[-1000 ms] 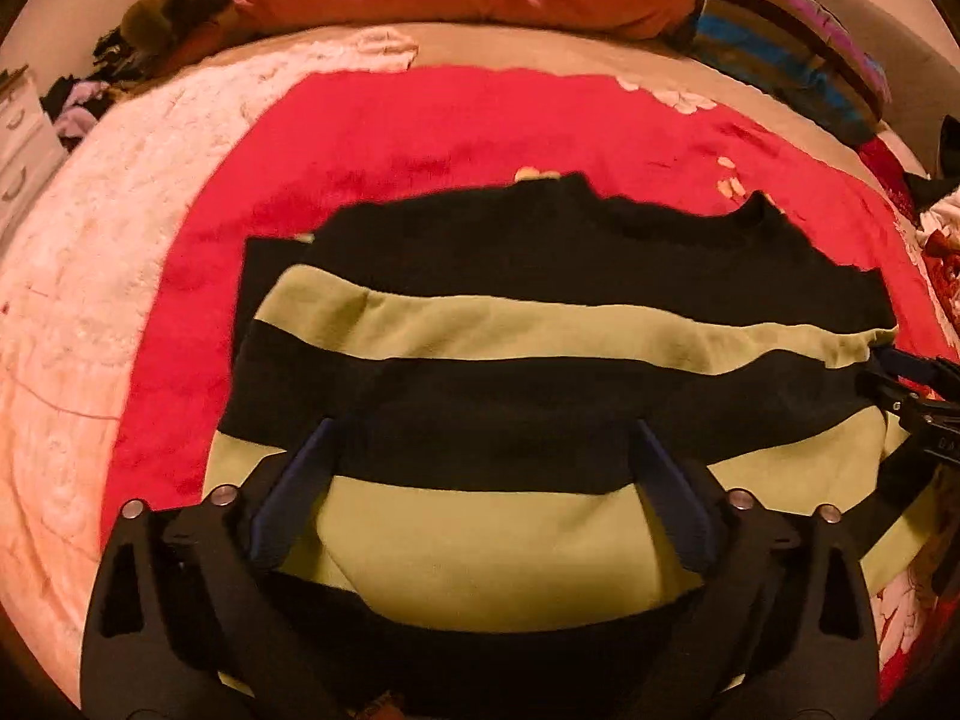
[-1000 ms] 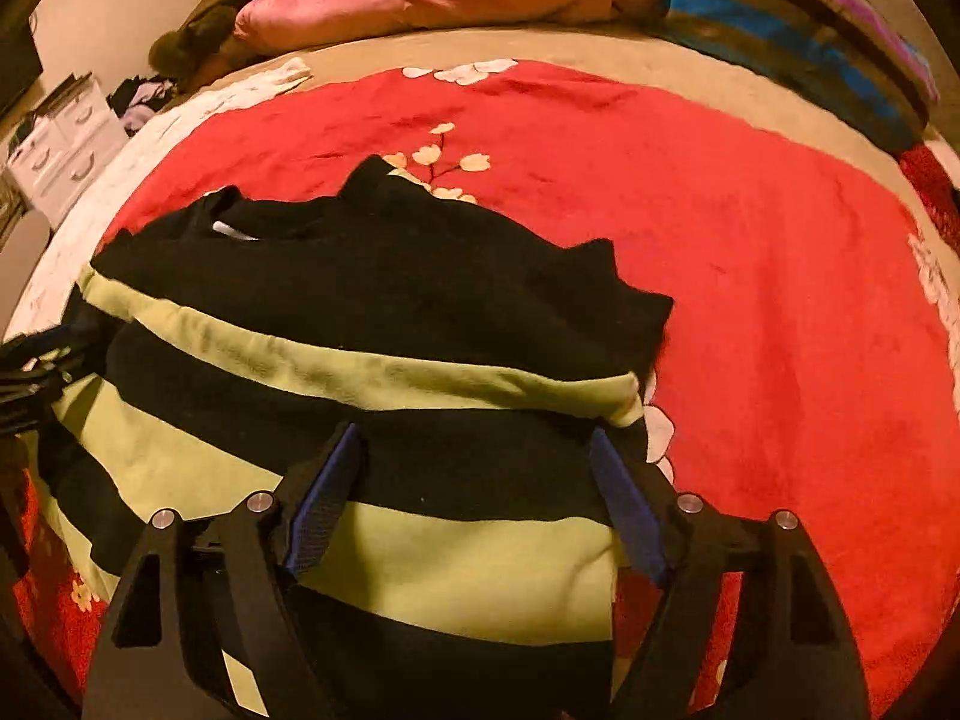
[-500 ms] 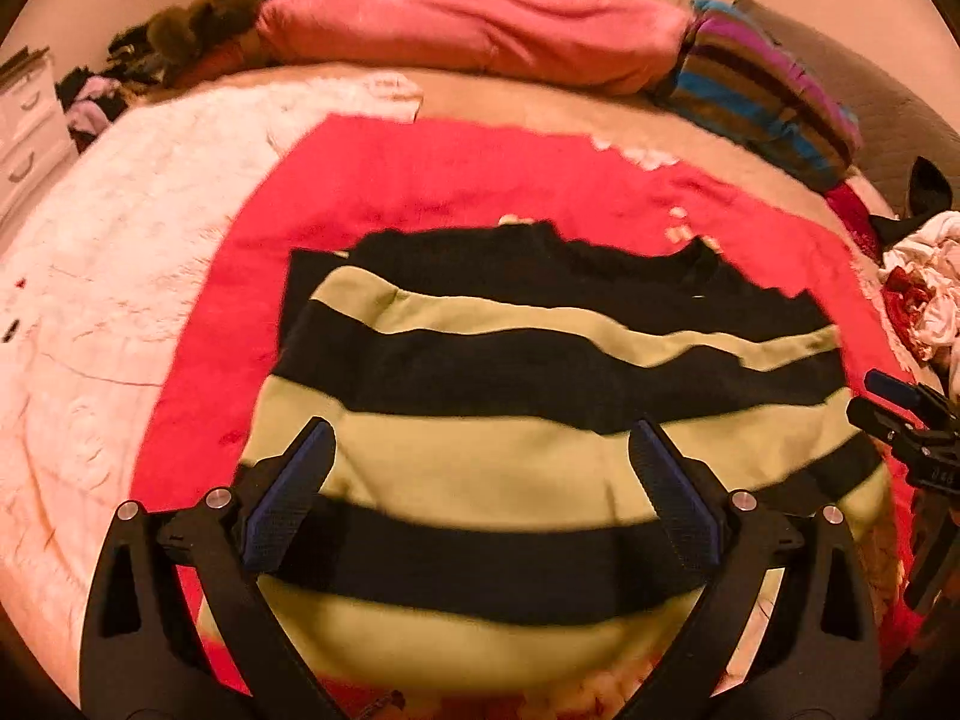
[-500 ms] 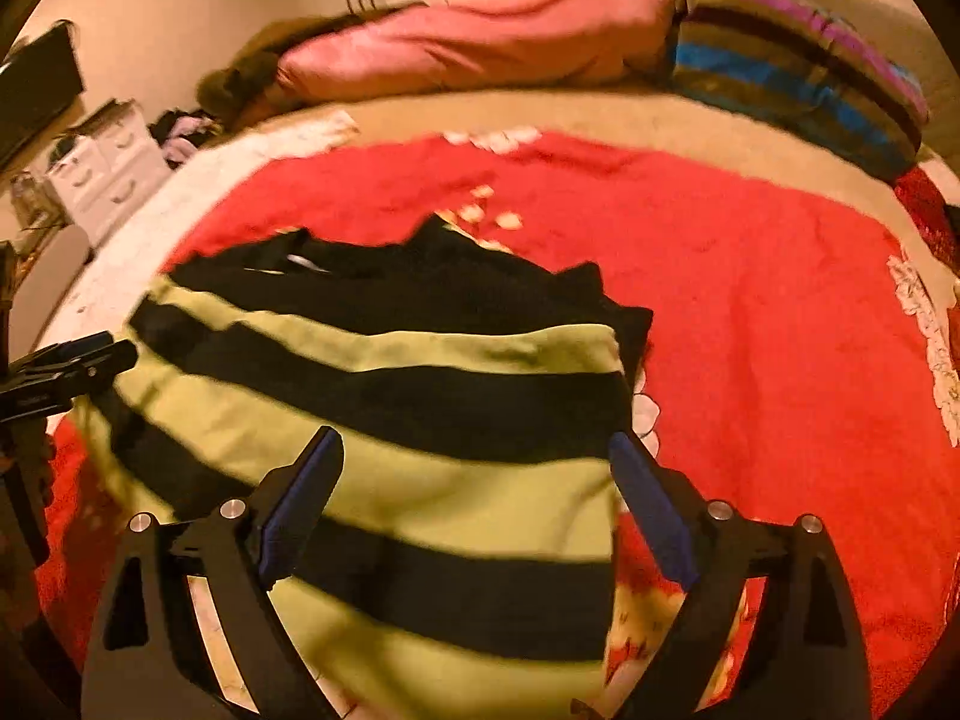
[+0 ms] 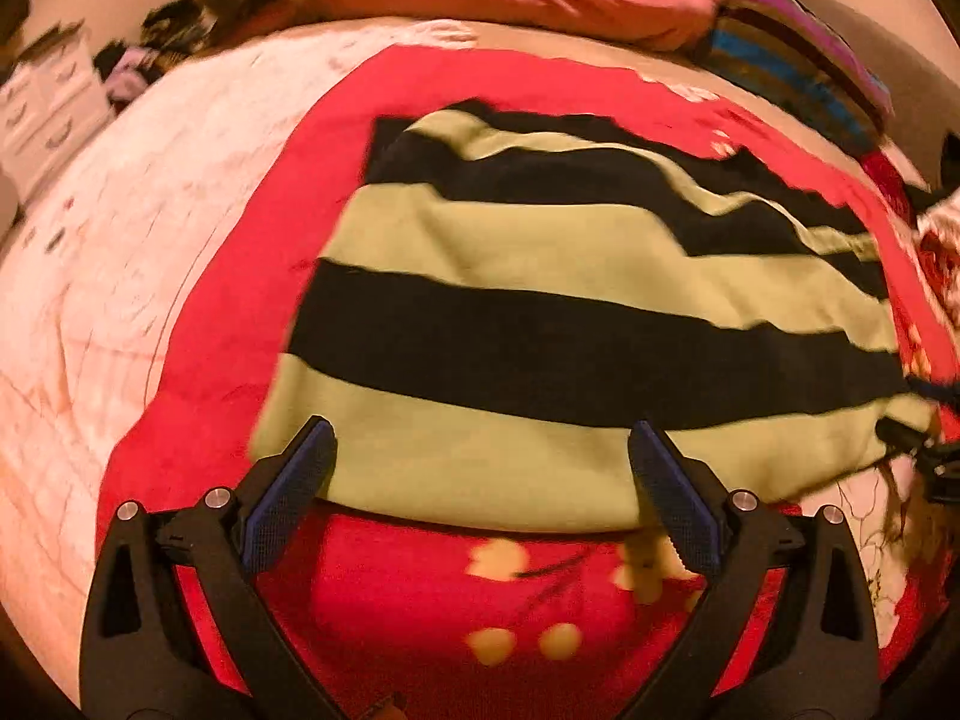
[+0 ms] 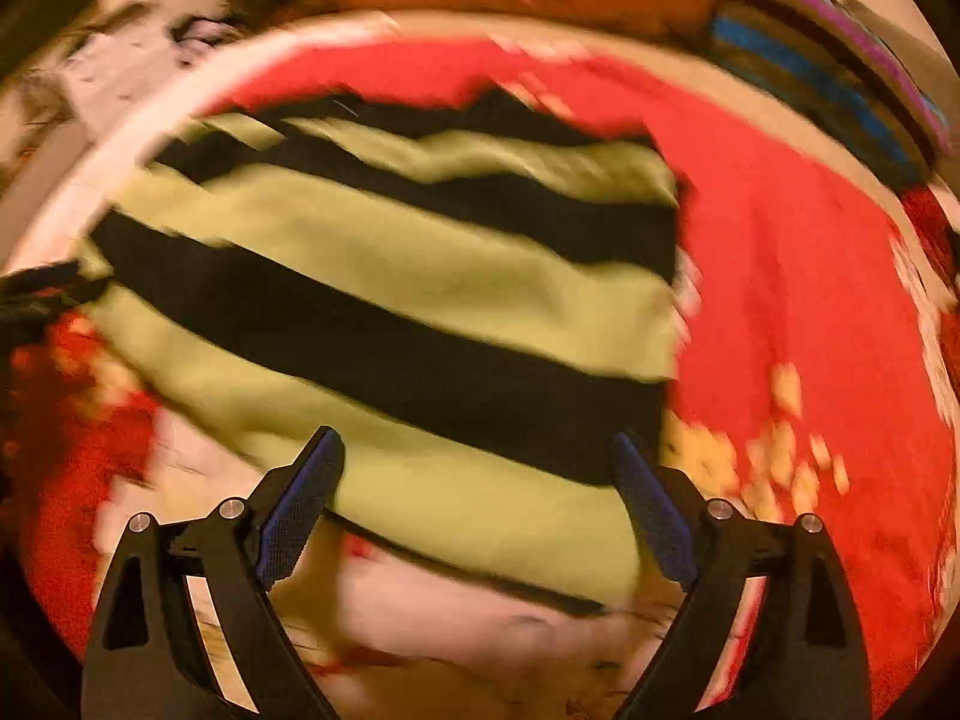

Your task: Fold small clothes

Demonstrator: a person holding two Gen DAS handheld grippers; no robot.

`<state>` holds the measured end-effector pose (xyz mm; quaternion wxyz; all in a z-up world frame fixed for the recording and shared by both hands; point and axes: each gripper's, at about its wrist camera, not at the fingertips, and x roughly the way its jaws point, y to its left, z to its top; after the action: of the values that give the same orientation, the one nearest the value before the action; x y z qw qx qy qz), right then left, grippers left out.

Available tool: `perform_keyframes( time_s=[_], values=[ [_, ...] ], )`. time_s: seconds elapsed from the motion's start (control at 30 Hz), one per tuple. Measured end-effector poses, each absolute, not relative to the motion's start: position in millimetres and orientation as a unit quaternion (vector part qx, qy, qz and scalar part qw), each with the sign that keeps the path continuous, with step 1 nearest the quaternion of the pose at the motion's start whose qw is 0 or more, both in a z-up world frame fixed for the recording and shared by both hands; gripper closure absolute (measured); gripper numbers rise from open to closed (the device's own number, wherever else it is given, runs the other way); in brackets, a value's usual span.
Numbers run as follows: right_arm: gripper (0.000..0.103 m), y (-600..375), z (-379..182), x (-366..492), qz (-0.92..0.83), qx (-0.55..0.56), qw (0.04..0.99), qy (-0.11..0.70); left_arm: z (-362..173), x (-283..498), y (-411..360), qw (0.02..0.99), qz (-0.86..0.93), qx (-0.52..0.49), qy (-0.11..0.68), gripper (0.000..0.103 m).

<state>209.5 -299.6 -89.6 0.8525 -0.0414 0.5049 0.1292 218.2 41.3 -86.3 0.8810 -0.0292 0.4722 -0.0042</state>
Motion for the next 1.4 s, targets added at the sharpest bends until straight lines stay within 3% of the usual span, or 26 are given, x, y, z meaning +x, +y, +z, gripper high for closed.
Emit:
perform_keyframes(
  time_s=[0.13,0.4,0.9,1.4],
  values=[
    [0.013,-329,-97,212,0.112,0.036,0.849,0.515,-89,219,48,0.882,0.001,-0.026,0.47,0.011],
    [0.012,-330,-82,197,0.101,0.043,0.86,0.498,-73,208,47,0.887,-0.003,-0.046,0.459,0.011],
    [0.006,-318,-20,171,0.119,0.028,0.897,0.424,-16,174,48,0.906,-0.011,-0.06,0.42,0.009],
    [0.004,-265,1,152,0.165,-0.007,0.899,0.405,-2,158,71,0.906,0.015,-0.069,0.416,0.009]
  ],
)
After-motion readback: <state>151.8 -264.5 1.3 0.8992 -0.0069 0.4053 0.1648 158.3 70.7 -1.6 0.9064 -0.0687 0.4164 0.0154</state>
